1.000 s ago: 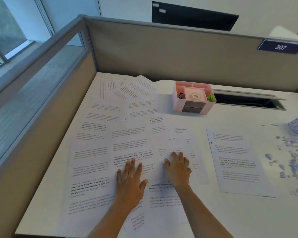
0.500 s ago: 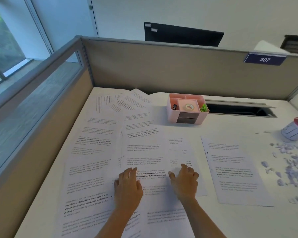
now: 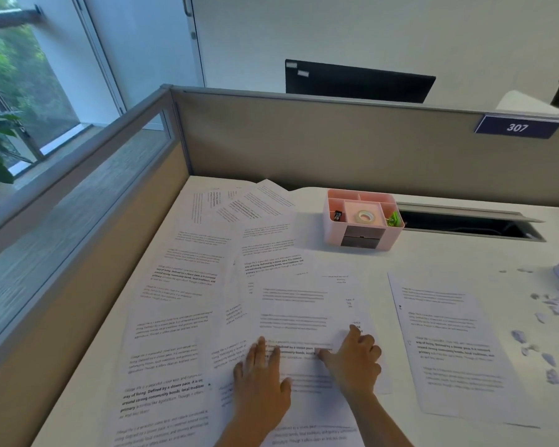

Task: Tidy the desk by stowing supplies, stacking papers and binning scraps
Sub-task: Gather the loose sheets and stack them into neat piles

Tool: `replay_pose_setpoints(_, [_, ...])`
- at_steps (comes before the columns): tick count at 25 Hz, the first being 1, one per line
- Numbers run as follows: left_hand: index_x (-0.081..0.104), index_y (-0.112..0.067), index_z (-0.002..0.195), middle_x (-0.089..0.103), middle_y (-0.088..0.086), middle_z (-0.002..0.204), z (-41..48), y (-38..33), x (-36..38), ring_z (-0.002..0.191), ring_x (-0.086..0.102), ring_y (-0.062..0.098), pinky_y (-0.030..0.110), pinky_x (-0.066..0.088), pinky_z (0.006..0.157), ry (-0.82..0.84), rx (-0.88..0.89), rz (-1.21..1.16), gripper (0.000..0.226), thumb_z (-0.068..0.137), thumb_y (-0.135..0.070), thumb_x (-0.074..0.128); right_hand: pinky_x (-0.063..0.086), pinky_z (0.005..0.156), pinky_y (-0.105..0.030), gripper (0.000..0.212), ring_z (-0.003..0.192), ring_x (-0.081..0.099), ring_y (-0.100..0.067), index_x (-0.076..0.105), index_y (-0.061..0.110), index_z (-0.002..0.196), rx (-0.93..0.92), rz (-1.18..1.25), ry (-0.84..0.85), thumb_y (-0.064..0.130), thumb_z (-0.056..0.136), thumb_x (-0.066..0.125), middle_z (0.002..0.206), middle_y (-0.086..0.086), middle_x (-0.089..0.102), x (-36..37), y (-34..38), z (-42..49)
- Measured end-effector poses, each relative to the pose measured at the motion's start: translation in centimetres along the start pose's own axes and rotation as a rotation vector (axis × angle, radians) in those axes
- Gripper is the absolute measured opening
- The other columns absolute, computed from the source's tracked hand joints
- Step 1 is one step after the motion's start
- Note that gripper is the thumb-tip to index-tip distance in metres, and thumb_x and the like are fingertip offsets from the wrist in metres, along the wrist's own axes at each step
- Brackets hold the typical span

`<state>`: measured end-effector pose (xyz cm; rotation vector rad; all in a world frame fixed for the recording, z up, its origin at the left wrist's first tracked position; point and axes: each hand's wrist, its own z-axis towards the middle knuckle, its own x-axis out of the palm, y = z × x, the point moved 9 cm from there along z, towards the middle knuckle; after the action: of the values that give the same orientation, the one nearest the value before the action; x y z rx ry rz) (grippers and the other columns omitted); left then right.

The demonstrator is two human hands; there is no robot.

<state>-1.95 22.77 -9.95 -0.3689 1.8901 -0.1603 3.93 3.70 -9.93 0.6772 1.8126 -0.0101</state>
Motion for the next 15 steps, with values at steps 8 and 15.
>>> replay_pose_setpoints(8, [0.022, -0.028, 0.150, 0.020, -0.004, 0.158, -0.1, -2.3, -1.0, 0.141, 0.025, 0.017, 0.037, 0.029, 0.114, -0.110, 0.006, -0.089, 0.053, 0.099, -0.037, 0.036, 0.043, 0.098, -0.042, 0.094, 0.125, 0.038, -0.031, 0.024, 0.014, 0.144, 0.039, 0.049, -0.019, 0.047, 0.073, 0.077, 0.134, -0.013, 0.038, -0.8, -0.8, 0.4])
replay_pose_setpoints(15, [0.032, -0.025, 0.142, 0.031, 0.000, 0.139, 0.2, 0.8, -1.8, 0.128, 0.034, 0.017, 0.028, 0.038, 0.103, -0.162, -0.213, -0.117, 0.055, 0.092, -0.033, 0.055, 0.036, 0.104, -0.049, 0.125, 0.135, 0.026, -0.035, 0.005, 0.015, 0.148, 0.110, -0.040, 0.033, 0.062, 0.060, 0.080, 0.145, -0.017, 0.025, -1.2, -2.3, 1.0])
